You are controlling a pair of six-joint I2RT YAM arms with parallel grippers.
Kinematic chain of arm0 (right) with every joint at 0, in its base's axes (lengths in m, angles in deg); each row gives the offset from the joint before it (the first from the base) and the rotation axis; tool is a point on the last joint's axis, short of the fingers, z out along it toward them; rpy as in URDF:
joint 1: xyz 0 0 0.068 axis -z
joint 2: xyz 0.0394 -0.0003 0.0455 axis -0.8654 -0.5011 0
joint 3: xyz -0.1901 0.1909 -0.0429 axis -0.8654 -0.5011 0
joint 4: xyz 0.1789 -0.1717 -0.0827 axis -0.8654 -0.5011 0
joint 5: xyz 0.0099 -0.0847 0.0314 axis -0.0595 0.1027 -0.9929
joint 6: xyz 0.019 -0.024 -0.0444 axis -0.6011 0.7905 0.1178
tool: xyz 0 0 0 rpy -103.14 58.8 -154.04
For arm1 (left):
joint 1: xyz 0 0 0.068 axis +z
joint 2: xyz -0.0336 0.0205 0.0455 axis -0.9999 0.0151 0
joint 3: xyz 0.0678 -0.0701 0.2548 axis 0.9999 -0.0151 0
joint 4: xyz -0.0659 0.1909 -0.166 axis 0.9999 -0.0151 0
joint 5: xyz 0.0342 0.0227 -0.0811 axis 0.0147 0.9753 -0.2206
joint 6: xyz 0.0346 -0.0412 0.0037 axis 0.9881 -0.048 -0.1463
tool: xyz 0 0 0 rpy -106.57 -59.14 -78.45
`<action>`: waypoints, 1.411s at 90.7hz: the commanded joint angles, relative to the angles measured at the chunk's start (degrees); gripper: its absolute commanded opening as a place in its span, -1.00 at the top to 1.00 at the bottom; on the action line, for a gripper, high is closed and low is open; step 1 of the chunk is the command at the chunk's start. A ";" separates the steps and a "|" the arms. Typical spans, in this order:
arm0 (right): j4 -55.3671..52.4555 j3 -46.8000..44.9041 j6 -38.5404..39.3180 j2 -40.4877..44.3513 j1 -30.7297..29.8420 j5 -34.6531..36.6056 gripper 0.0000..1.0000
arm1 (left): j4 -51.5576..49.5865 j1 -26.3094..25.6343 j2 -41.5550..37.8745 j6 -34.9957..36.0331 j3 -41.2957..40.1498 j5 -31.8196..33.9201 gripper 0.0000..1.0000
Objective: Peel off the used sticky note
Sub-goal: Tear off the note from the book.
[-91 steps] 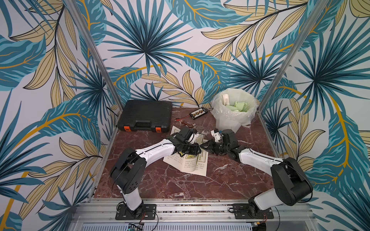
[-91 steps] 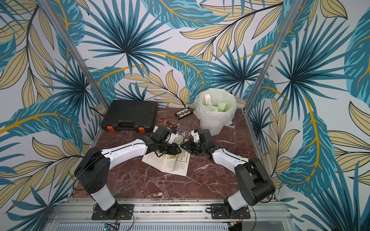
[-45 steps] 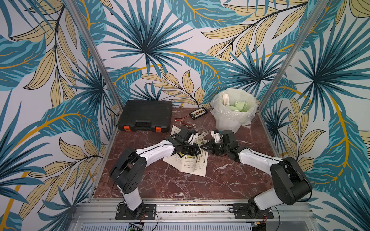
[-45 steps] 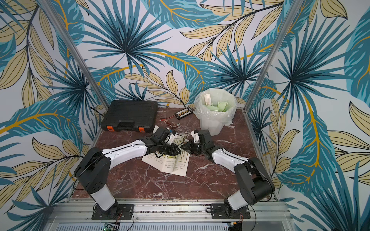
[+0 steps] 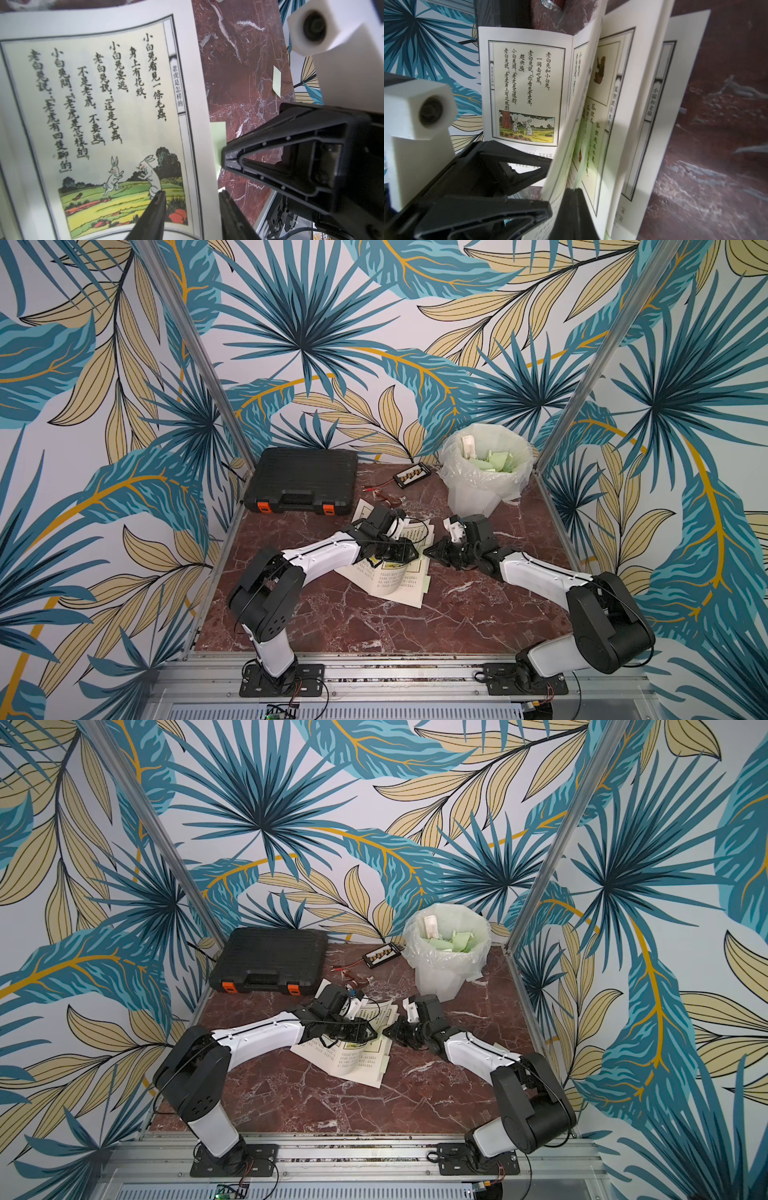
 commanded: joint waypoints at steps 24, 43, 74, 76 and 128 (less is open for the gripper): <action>-0.55 -1.72 1.17 0.97 0.58 0.75 1.00 | -0.44 0.52 -1.87 0.20 -1.73 2.23 0.36; -0.32 -2.11 1.18 0.76 0.99 0.70 1.00 | -4.44 1.93 -4.45 -0.16 -2.58 7.57 0.88; -1.97 -2.89 2.51 1.00 2.14 1.23 1.00 | -13.74 7.47 -14.52 0.03 -6.91 20.59 1.00; -2.10 -2.90 2.68 1.04 2.26 1.29 1.00 | -14.21 8.25 -15.00 -0.10 -7.46 20.99 1.00; -20.79 18.24 7.54 13.97 8.42 -5.84 1.00 | -16.88 14.08 -11.57 -1.77 -16.23 31.22 1.00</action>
